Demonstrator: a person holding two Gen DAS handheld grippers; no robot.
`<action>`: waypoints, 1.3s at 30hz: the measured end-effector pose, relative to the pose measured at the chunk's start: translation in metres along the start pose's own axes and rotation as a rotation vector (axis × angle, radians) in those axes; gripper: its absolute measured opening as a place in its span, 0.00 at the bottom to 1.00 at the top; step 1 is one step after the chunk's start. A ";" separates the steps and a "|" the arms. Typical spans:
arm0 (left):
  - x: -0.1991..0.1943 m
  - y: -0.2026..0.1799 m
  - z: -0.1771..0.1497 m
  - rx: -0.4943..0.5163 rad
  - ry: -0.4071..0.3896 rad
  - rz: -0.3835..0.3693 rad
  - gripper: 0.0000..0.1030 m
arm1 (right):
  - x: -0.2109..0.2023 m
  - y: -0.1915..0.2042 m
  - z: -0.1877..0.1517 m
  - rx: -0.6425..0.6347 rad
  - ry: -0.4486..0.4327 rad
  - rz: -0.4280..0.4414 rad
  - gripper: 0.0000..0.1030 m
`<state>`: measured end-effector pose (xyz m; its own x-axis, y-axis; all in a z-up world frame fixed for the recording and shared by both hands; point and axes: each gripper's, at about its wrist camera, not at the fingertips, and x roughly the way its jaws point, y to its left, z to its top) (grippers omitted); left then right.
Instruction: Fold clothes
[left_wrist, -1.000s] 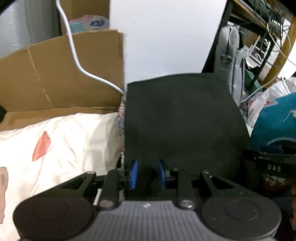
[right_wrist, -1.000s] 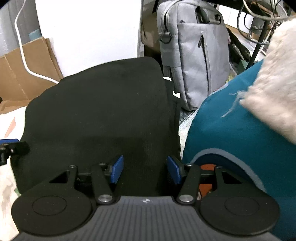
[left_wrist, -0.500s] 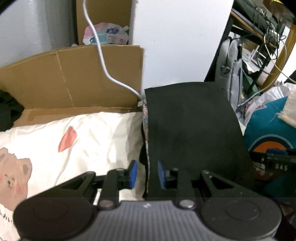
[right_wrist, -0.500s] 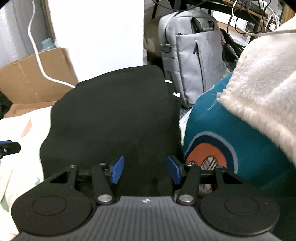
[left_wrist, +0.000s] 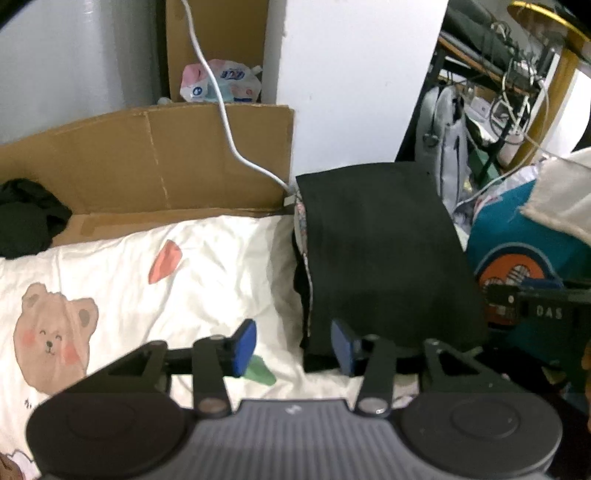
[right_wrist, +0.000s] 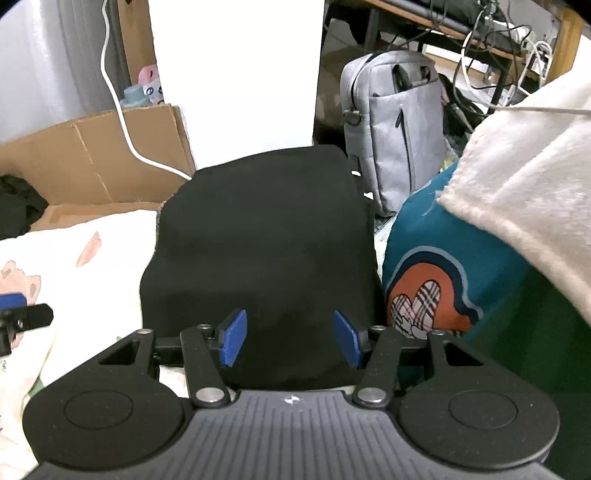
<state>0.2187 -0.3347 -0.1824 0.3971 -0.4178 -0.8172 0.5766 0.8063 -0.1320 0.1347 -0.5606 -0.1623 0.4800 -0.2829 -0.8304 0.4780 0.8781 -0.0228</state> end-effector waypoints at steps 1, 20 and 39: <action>-0.005 0.002 -0.001 -0.005 0.000 0.000 0.54 | -0.005 0.001 -0.001 0.010 0.001 0.003 0.57; -0.121 0.045 -0.014 0.051 -0.046 0.102 1.00 | -0.106 0.029 0.003 -0.031 0.032 0.103 0.97; -0.205 0.061 -0.034 -0.010 -0.133 0.107 1.00 | -0.206 0.040 -0.035 -0.126 -0.012 0.146 1.00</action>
<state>0.1477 -0.1858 -0.0417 0.5475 -0.3805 -0.7453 0.5189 0.8531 -0.0544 0.0289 -0.4541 -0.0121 0.5466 -0.1531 -0.8233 0.3071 0.9513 0.0270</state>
